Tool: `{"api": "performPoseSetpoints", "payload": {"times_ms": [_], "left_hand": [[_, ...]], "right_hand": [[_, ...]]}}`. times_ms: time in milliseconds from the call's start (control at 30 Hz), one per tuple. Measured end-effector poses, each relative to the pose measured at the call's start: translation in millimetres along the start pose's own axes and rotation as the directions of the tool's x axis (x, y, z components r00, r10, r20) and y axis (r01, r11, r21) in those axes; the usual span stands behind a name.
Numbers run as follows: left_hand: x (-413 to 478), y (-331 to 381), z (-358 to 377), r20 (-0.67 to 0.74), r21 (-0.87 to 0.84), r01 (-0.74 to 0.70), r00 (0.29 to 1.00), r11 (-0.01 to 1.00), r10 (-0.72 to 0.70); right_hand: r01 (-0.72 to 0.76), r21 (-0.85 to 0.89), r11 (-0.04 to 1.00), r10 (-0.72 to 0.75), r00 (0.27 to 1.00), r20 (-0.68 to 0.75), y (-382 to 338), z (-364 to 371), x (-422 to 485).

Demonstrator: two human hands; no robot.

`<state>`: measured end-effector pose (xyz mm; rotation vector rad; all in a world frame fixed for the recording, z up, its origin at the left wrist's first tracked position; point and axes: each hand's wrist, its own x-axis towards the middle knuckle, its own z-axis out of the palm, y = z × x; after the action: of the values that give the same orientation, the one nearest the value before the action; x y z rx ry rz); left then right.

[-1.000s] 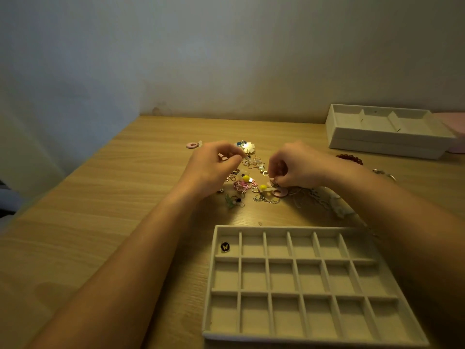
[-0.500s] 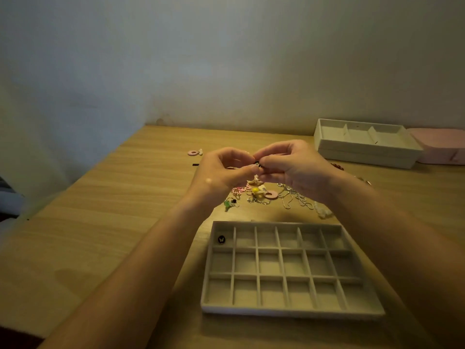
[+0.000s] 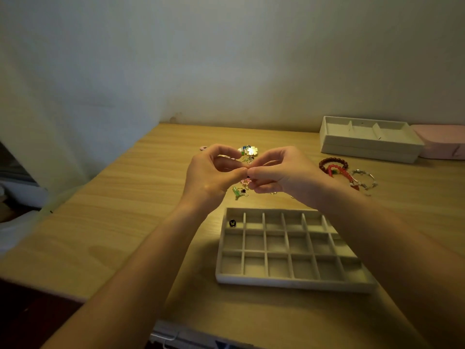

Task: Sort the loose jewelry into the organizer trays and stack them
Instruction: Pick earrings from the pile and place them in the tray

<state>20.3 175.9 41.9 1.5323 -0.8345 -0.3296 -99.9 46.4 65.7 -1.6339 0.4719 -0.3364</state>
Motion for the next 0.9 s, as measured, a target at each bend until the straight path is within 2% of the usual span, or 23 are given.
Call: {"api": "performPoseSetpoints", "payload": {"times_ms": [133, 367, 533, 700, 900], "left_hand": [[-8.6, -3.3, -11.1, -0.010, 0.025, -0.002, 1.000, 1.000, 0.003], [-18.5, -13.9, -17.6, -0.004, 0.001, 0.037, 0.999, 0.999, -0.037], [-14.7, -12.8, -17.2, 0.023, 0.078, 0.035, 0.999, 0.996, -0.037], [-8.9, -9.8, -18.0, 0.102, 0.328, -0.025, 0.995, 0.944, -0.009], [-11.3, -13.9, -18.3, 0.111, 0.349, -0.045, 0.994, 0.936, 0.006]], "right_hand": [[-0.048, -0.059, 0.997, 0.051, 0.997, 0.058, 1.9, 9.5, -2.7], [-0.057, -0.084, 0.995, 0.060, 0.998, 0.033, 9.5, 20.4, -3.8], [-0.002, -0.264, 0.965, 0.016, 0.998, 0.053, 10.9, 21.9, 0.4], [0.078, -0.552, 0.830, -0.023, 0.994, 0.105, 7.4, 20.1, 6.4], [0.162, -0.763, 0.626, -0.072, 0.986, 0.151, 8.9, 21.7, 12.9]]}}
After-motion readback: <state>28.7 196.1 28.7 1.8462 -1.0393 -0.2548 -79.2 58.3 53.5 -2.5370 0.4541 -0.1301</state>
